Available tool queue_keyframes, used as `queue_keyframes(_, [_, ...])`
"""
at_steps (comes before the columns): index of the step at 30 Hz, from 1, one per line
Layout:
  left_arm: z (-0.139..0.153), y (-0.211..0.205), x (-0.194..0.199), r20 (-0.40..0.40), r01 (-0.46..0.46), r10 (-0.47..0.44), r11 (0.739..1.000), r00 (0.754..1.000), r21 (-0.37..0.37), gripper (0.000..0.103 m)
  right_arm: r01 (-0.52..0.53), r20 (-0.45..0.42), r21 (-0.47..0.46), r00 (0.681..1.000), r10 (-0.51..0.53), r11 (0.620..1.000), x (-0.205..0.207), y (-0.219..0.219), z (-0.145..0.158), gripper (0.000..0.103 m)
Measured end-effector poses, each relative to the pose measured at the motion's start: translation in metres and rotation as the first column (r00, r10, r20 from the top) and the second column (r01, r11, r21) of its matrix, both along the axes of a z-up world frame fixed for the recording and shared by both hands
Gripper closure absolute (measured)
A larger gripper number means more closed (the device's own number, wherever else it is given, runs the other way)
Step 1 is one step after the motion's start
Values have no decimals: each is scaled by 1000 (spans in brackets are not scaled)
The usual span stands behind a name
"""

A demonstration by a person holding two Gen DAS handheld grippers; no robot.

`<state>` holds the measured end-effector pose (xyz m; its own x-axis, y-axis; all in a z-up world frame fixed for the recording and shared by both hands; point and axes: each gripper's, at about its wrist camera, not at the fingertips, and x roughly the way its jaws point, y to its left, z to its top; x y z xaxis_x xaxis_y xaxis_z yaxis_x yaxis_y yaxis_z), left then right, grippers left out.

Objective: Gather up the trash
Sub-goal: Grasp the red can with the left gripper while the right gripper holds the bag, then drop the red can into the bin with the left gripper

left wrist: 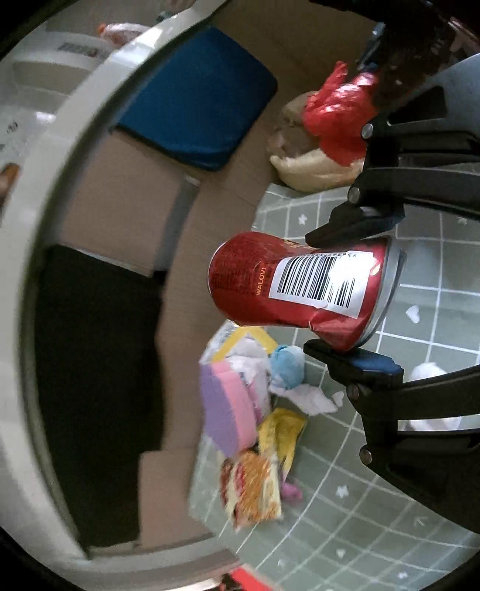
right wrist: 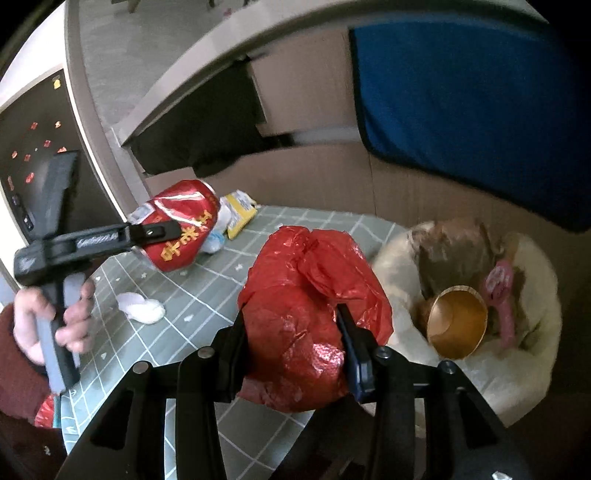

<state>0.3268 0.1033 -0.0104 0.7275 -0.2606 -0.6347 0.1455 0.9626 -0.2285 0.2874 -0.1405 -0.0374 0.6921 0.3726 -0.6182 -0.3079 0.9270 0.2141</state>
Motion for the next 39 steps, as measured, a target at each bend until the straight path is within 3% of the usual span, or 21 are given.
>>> queue_keyframes(8, [51,-18,-59,146,30,-33,999,989,23,51,56,115,-29,992,-52,998,-19,-18,49,63])
queue_keyframes(14, [81,-47,-88,203,102,-91,994,975,-42,51,113,237,-64,967,-95,992,-43,-37,96,63])
queue_keyframes(23, [103,-115,-101,256,192,-187,981,948,6,52,246,315,-41,923,-221,968,-58,-101,135,63])
queue_keyframes(26, [100,-137,-92,248,207,-205,978,947,19,52,269,320,-65,918,-235,961,-58,-114,136,62])
queue_keyframes(27, [96,-143,-88,236,216,-214,976,948,19,61,274,318,-68,917,-239,959,-57,-117,135,62])
queue_keyframes(28, [92,-150,-82,221,224,-223,974,949,19,76,278,315,-67,917,-244,958,-55,-121,132,62])
queue_keyframes(30, [81,-163,-69,182,237,-236,971,954,17,78,279,303,-59,920,-250,958,-50,-128,124,62])
queue_keyframes(32, [65,-172,-53,158,264,-262,964,952,9,92,281,286,-51,923,-256,958,-45,-134,115,62])
queue_keyframes(34, [45,-179,-31,113,247,-250,968,962,36,94,278,248,-39,933,-260,960,-31,-138,101,62])
queue_keyframes(39, [6,-162,11,6,194,-194,981,981,-16,95,249,178,-27,954,-240,968,-11,-141,65,62])
